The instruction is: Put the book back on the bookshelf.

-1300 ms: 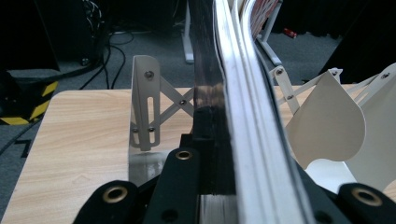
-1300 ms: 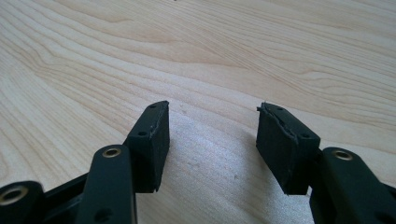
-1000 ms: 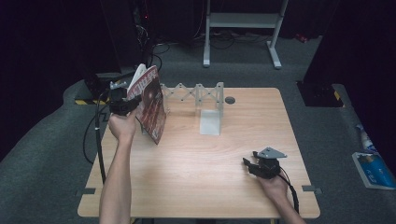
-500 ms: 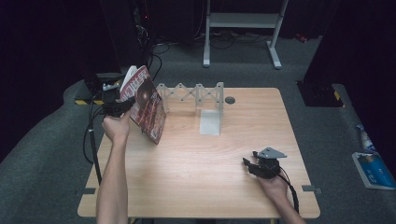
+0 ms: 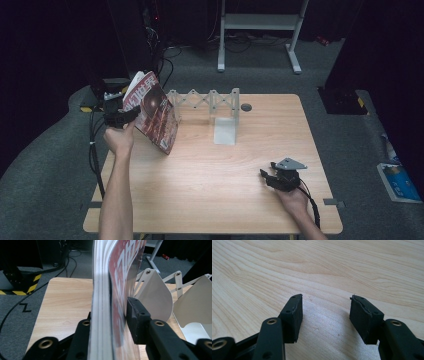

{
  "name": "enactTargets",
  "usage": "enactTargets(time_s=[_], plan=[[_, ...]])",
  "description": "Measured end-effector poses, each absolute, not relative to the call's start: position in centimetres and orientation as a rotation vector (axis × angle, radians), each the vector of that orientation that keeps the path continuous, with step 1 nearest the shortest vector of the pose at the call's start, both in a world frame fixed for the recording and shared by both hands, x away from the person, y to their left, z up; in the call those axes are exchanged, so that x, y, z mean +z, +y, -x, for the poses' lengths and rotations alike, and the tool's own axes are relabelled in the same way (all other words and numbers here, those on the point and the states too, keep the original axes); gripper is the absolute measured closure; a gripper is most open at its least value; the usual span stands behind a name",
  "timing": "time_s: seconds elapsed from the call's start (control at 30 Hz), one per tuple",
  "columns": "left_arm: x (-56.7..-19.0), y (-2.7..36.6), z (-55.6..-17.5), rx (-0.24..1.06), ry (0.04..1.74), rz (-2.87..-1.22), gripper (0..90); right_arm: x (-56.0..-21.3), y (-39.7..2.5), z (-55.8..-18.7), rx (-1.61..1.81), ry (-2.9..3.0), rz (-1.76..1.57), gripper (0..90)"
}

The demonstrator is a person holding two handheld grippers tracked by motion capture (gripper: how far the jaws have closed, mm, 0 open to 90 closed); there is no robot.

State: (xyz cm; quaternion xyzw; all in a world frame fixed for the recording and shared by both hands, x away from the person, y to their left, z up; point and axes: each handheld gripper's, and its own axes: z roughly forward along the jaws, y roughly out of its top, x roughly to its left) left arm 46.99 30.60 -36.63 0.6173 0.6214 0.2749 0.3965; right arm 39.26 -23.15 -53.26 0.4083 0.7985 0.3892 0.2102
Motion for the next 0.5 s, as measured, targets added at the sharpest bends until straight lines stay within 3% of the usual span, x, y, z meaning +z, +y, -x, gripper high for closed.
enactTargets(time_s=[0.5], plan=[[-37.4,31.6,-45.2,0.700,1.570,-1.530,48.3,-53.3,-23.1,-39.3,1.082,2.220,-1.135,43.9]])
